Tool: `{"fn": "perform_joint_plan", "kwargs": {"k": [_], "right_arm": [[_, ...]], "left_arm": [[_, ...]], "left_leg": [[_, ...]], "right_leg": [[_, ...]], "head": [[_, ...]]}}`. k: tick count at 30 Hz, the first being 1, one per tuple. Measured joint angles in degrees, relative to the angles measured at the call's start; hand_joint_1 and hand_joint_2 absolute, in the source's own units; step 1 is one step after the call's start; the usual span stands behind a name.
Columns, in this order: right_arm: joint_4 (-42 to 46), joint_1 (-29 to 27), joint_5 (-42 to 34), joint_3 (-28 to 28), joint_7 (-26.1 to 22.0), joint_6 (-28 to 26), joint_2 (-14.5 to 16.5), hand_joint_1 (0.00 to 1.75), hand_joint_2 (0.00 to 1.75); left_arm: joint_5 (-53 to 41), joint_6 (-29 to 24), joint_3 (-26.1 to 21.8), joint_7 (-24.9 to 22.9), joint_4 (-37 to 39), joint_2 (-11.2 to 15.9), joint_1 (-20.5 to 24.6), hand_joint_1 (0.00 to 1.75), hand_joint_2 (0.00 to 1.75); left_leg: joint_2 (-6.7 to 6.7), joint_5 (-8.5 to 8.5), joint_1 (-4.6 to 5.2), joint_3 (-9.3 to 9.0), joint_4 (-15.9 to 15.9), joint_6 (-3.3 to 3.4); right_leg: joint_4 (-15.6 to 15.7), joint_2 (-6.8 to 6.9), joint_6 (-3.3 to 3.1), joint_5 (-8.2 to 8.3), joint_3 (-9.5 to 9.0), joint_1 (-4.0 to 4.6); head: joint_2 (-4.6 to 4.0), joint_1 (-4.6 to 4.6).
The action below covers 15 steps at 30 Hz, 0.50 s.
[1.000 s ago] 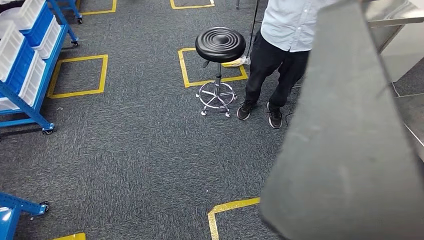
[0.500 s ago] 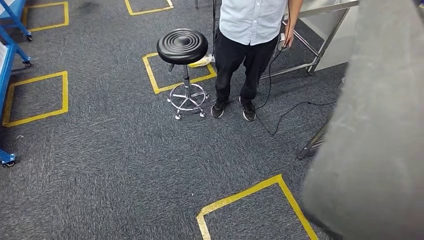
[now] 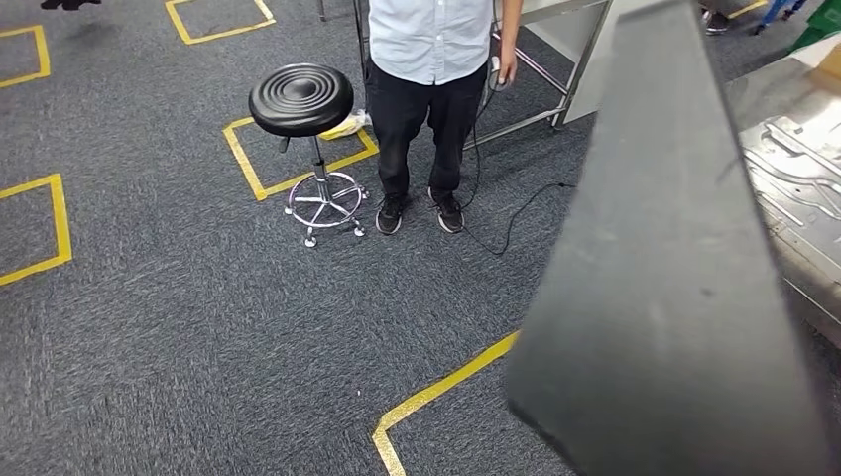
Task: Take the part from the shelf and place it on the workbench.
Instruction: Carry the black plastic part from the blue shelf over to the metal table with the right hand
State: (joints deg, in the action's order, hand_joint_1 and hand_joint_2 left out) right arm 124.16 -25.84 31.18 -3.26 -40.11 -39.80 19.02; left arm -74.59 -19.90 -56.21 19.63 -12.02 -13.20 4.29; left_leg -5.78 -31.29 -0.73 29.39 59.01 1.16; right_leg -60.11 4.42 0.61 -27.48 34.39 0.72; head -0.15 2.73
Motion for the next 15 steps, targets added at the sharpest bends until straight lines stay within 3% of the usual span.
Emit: {"fn": "perform_joint_plan", "kwargs": {"k": [2,4,6,7,8,9,11,12,13,15], "right_arm": [[-0.3,0.3,-0.1,0.0,0.0,0.0,0.0,1.75,1.75],[-0.6,0.8,-0.2,0.0,0.0,0.0,0.0,1.75,1.75],[-1.0,1.5,-0.3,0.0,0.0,0.0,0.0,1.75,1.75],[-1.2,1.7,-0.3,0.0,0.0,0.0,0.1,1.75,1.75],[-1.4,1.8,-0.3,-0.1,0.0,0.0,0.1,1.75,1.75],[-1.6,1.8,-0.3,-0.1,0.0,0.0,0.1,1.75,1.75],[-2.0,1.9,-0.3,-0.1,0.0,0.0,0.1,1.75,1.75],[-2.1,2.0,-0.3,-0.1,0.0,0.0,0.1,1.75,1.75],[-2.2,2.1,-0.3,-0.1,0.0,0.0,0.1,1.75,1.75],[-2.3,2.3,-0.3,-0.1,0.0,0.0,0.1,1.75,1.75]], "left_arm": [[0.0,0.0,0.0,0.2,0.0,0.1,0.2,0.00,1.75],[0.0,-0.1,-0.1,0.4,0.0,0.1,0.3,0.00,1.75],[0.1,-0.1,-0.2,0.5,0.0,0.2,0.3,0.00,1.75],[0.1,-0.1,-0.3,0.5,0.0,0.2,0.2,0.00,1.75],[0.1,-0.1,-0.4,0.5,0.0,0.3,0.1,0.00,1.75],[0.1,-0.1,-0.4,0.5,0.0,0.4,0.0,0.00,1.75],[0.1,0.0,-0.5,0.6,0.0,0.5,-0.1,0.00,1.75],[0.1,0.0,-0.5,0.8,0.0,0.6,-0.1,0.00,1.75],[0.1,0.1,-0.6,0.9,0.0,0.6,0.0,0.00,1.75],[0.1,0.3,-0.7,1.2,0.0,0.6,0.1,0.00,1.75]], "left_leg": [[-0.65,-0.27,0.08,-0.64,-0.3,-0.61],[1.47,-1.99,0.04,-0.10,2.0,-1.05],[4.37,-5.12,-0.08,3.11,8.5,-1.20],[4.95,-6.27,-0.10,5.05,12.0,-1.27],[5.19,-6.41,-0.10,6.44,14.1,-1.34],[5.29,-5.41,-0.11,6.99,14.3,-1.40],[5.91,-1.13,-0.25,5.43,9.0,-1.40],[7.14,0.44,-0.36,4.22,5.7,-1.31],[8.26,1.31,-0.47,3.31,3.3,-1.11],[9.55,1.23,-0.38,2.72,1.7,-0.53]], "right_leg": [[0.8,-1.36,-0.51,0.20,-0.28,-0.14],[1.8,-2.73,-1.09,0.58,-1.00,-0.62],[2.1,-4.04,-1.54,0.70,-1.31,-0.87],[2.0,-4.76,-1.71,0.67,-1.30,-0.87],[1.8,-5.58,-1.76,0.59,-1.31,-0.87],[1.6,-6.45,-1.75,0.48,-1.31,-0.90],[1.0,-8.10,-1.47,0.16,-1.29,-1.01],[0.6,-8.78,-1.18,-0.08,-1.12,-0.98],[0.1,-9.44,-0.86,-0.27,-0.84,-0.97],[-0.4,-10.52,-0.14,-0.36,-0.23,-1.04]], "head": [[0.00,0.00],[0.00,-0.05],[0.00,-0.11],[0.00,-0.11],[0.00,-0.11],[0.00,-0.11],[0.00,-0.12],[0.00,-0.11],[0.00,-0.09],[0.00,-0.06]]}}
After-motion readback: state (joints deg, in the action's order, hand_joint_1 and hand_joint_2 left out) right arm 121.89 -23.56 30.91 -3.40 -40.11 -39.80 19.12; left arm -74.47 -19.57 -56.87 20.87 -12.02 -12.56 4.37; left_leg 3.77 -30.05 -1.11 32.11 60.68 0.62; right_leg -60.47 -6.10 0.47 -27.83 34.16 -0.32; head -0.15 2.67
